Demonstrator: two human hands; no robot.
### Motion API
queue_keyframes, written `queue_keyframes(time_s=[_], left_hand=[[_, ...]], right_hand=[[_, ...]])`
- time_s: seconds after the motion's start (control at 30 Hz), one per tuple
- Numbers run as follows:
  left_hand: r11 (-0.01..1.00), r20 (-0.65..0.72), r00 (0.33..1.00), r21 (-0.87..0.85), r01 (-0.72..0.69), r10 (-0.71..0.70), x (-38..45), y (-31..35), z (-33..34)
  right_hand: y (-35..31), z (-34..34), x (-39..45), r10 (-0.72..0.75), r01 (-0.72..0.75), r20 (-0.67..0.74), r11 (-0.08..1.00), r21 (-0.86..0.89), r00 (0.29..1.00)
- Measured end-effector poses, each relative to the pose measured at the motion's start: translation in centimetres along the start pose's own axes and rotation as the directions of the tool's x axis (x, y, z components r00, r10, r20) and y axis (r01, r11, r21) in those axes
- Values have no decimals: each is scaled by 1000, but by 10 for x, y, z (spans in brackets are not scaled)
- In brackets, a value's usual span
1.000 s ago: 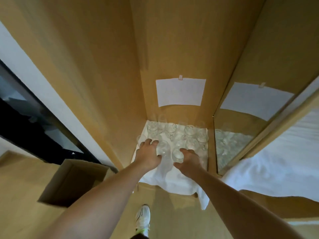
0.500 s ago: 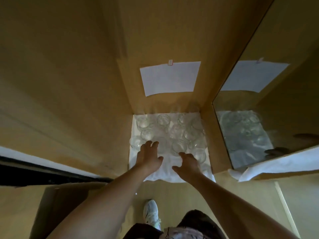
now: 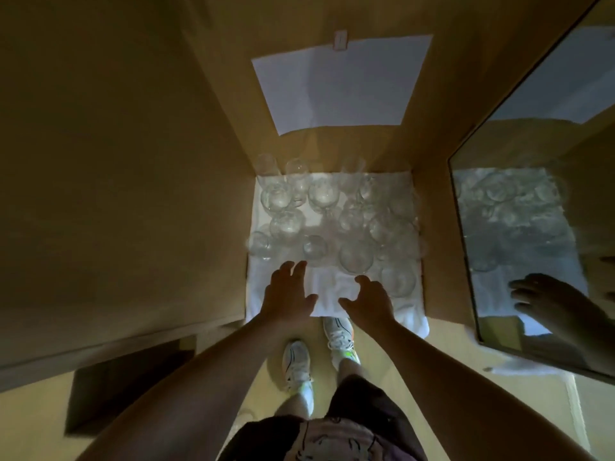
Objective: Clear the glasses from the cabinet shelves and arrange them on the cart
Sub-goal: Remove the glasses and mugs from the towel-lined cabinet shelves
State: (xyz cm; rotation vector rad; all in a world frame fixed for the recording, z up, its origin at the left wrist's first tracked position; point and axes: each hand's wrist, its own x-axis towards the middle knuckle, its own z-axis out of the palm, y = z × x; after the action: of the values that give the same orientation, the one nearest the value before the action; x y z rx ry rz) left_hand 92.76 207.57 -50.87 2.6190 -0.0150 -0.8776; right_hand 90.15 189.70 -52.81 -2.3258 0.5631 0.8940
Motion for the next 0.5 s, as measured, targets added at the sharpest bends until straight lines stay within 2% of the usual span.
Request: queue_keyframes(time_s=[0.33, 0.5], left_hand=[[981, -97, 990, -177, 85, -103, 69, -4, 30], [965, -88, 979, -204, 163, -184, 87, -18, 51]], right_hand=[[15, 21, 78, 241, -243, 37, 948, 206, 970], [20, 41, 99, 311, -324, 92, 893, 313, 946]])
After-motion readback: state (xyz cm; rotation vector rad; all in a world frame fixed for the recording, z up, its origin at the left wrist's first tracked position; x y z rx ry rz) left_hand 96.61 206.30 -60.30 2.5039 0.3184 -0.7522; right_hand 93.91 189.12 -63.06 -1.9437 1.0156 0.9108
